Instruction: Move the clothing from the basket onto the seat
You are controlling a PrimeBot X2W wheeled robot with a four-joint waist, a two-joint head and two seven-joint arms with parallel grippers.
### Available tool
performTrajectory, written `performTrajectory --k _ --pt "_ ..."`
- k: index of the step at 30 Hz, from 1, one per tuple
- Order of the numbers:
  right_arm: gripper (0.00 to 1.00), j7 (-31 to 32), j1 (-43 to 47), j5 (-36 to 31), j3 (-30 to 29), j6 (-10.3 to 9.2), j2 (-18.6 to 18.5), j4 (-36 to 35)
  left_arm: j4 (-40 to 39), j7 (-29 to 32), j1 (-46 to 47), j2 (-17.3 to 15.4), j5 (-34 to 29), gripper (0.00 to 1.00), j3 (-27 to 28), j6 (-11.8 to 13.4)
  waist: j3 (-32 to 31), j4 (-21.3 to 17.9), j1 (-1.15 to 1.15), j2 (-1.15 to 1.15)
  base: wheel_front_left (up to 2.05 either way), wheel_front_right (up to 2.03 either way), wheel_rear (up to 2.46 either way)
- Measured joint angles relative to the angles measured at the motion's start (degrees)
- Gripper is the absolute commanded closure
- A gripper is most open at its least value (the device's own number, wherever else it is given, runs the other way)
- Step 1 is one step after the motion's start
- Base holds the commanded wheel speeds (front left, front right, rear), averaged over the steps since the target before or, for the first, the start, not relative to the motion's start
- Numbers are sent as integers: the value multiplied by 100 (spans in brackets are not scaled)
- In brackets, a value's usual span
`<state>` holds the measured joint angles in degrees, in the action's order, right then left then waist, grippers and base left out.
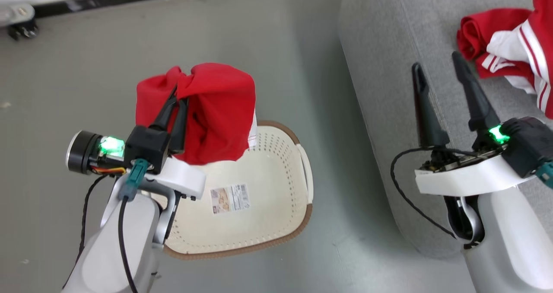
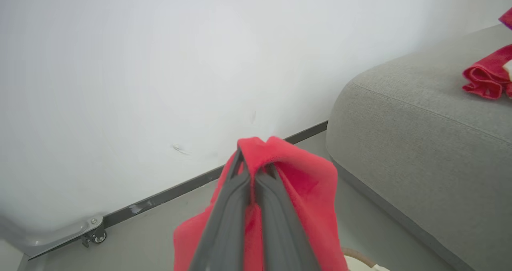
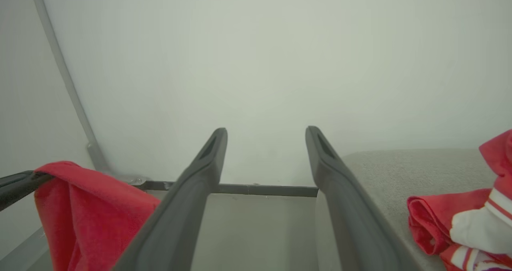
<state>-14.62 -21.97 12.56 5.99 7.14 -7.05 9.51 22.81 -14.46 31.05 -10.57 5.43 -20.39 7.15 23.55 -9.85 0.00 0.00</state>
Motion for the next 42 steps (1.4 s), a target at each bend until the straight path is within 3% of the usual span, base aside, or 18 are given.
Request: performTrajectory --k 6,20,42 --pt "0 1 114 1 288 0 -102 180 -271 -1 -215 -8 48 100 60 52 -285 114 0 0 0 0 0" --pt "0 333 441 133 1641 0 -601 439 -766 -1 -676 -43 92 100 -16 38 -1143 463 0 0 0 0 0" --pt "0 1080 575 953 2934 0 -1624 53 -1424 -1 -914 -213 33 100 -499 -595 -2111 727 0 0 0 0 0"
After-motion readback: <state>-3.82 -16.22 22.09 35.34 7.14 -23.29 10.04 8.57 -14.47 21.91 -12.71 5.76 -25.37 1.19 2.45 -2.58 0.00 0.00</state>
